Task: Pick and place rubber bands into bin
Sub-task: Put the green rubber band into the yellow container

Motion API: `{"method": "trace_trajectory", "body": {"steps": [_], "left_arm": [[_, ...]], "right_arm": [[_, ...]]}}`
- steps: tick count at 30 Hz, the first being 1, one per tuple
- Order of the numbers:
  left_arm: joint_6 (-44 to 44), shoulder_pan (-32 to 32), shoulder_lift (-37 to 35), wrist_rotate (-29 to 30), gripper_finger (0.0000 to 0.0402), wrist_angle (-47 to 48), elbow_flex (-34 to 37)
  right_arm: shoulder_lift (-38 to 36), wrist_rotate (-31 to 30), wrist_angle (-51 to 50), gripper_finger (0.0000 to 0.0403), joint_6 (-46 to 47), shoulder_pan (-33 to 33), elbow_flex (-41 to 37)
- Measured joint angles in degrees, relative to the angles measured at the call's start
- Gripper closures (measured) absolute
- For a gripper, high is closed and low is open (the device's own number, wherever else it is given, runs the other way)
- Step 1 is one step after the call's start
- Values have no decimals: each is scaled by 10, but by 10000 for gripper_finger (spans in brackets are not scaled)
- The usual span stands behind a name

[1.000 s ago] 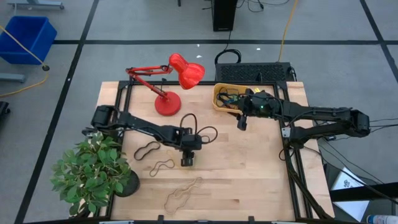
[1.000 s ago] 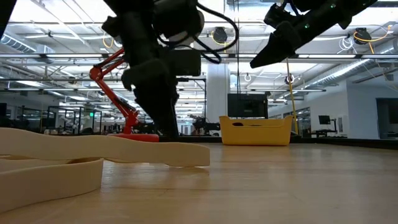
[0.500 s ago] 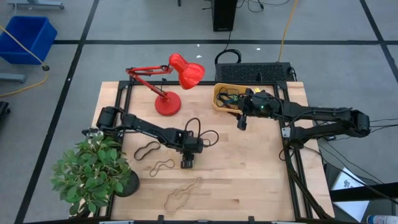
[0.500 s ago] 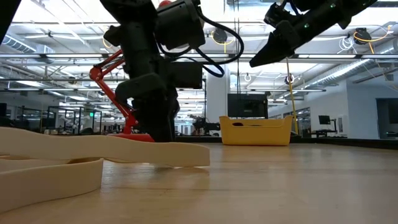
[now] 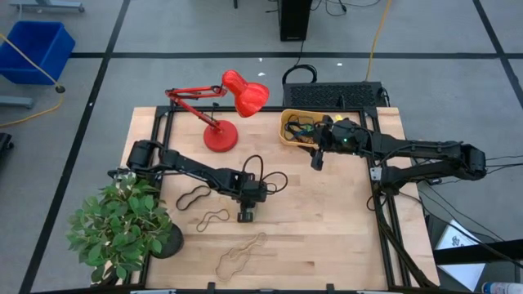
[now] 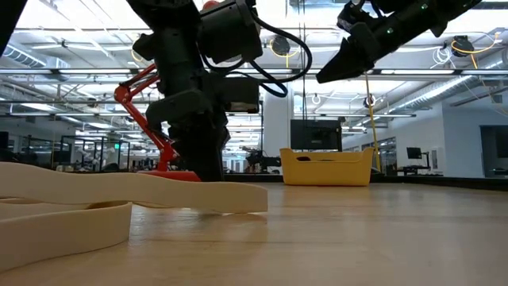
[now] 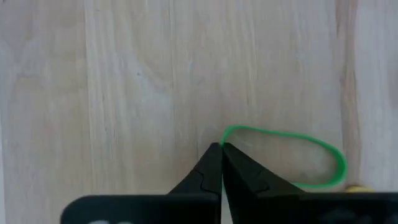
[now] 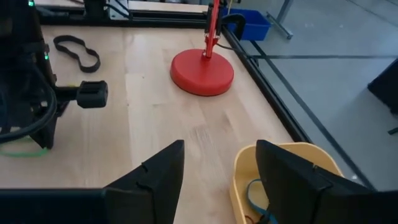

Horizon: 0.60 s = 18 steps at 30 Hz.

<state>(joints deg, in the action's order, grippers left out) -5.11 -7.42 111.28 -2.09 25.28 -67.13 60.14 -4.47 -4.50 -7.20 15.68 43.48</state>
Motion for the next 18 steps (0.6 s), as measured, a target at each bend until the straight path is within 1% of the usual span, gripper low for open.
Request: {"method": "trace_trajectory", "body": {"steps": [4,6,8,12,15,18], "left_arm": [[-1,0,-16,6,396,14,2],[3,3,-38,14,397,36,5],[5,7,-65,25,398,37,3],[4,15,-127,66,398,61,3],[5,21,-180,99,398,53,3],[14,26,-228,144,398,36,2]], "right_arm": [[0,1,0,211,38,0,0],[0,9,0,211,54,0,0],[0,33,0,211,57,0,0],[0,98,0,211,60,0,0],[0,147,5,211,82,0,0],[0,190,13,211,111,-1,0]]}}
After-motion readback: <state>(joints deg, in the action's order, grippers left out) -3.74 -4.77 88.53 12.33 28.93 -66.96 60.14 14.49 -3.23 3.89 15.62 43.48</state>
